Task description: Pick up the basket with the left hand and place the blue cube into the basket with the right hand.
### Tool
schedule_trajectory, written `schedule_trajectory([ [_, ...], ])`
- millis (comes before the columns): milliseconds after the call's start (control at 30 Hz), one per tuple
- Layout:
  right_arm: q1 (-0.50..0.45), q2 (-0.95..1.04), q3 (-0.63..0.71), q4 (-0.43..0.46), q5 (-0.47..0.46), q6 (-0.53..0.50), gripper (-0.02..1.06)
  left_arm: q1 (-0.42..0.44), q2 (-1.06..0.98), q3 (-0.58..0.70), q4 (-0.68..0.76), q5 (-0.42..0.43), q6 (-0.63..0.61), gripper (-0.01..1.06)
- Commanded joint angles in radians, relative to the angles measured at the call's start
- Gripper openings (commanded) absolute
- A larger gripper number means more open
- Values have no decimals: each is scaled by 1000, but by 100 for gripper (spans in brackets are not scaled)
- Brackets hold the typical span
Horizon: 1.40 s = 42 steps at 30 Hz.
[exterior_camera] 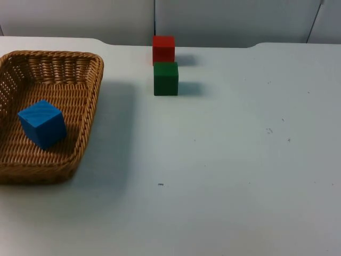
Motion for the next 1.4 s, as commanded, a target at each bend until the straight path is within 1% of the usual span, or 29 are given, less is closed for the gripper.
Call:
schedule_trajectory([
  [0,2,-8,3,1,-5,-16,99,-6,-65,-9,18,19,-60,80],
  [67,2,-8,3,1,-9,-19,99,-6,-203,-9,14,19,-122,80],
  [100,2,-8,3,1,-9,-19,99,-6,-203,-9,14,19,-122,80],
  [133,2,-8,3,1,-9,-21,99,-6,-262,-9,14,21,-141,80],
  [233,2,-8,3,1,-16,-23,99,-6,-436,-9,14,48,-145,80],
  [267,2,-8,3,1,-16,-23,99,-6,-436,-9,14,48,-145,80],
  [333,2,-8,3,1,-18,-36,99,-6,-557,-7,23,83,-151,80],
  [433,2,-8,3,-2,-40,-38,99,-6,-717,-5,36,97,-214,80],
  [467,2,-8,3,-2,-40,-38,99,-6,-717,-5,36,97,-214,80],
  [500,2,-8,3,-2,-45,-38,99,-6,-770,-5,40,98,-226,80],
  [567,2,-8,3,0,-46,-38,99,-46,-874,-5,94,98,-283,80],
  [600,2,-8,3,0,-46,-38,99,-46,-874,-5,94,98,-283,80],
  [667,2,-8,3,0,-44,-38,99,-121,-941,-5,171,111,-342,80],
  [700,2,-8,3,0,-41,-38,99,-175,-974,-5,229,128,-384,80],
  [733,2,-8,3,-2,-41,-38,99,-211,-1005,-5,298,140,-424,80],
  [767,2,-8,3,-2,-41,-38,99,-211,-1005,-5,298,140,-424,80],
  [833,2,-8,3,-4,-41,-45,99,-283,-1058,-5,425,181,-512,80],
  [867,2,-8,3,-4,-41,-45,99,-306,-1086,-5,486,203,-538,80],
  [900,2,-8,3,-4,-41,-45,99,-322,-1107,-3,530,229,-568,80],
  [933,2,-8,3,-4,-41,-45,99,-322,-1107,-3,530,229,-568,80],
  [967,2,-8,3,-4,-41,-45,99,-334,-1151,13,589,264,-613,80],
  [1000,2,-8,3,-4,-41,-45,99,-334,-1177,32,605,268,-634,80],
  [1067,2,-8,3,-4,-41,-45,99,-334,-1242,103,602,250,-664,80],
  [1100,2,-8,3,-4,-41,-45,99,-334,-1242,103,602,250,-664,80],
  [1133,2,-8,3,-4,-41,-45,99,-334,-1274,144,597,235,-683,80],
  [1200,2,-8,3,-4,-41,-45,99,-334,-1325,212,602,233,-698,80],
  [1267,2,-8,3,-4,-41,-45,99,-334,-1369,259,620,242,-727,80],
  [1300,2,-8,3,-4,-41,-45,99,-334,-1369,259,620,242,-727,80],
  [1367,2,-8,3,-4,-41,-45,99,-334,-1407,278,641,269,-752,80],
])
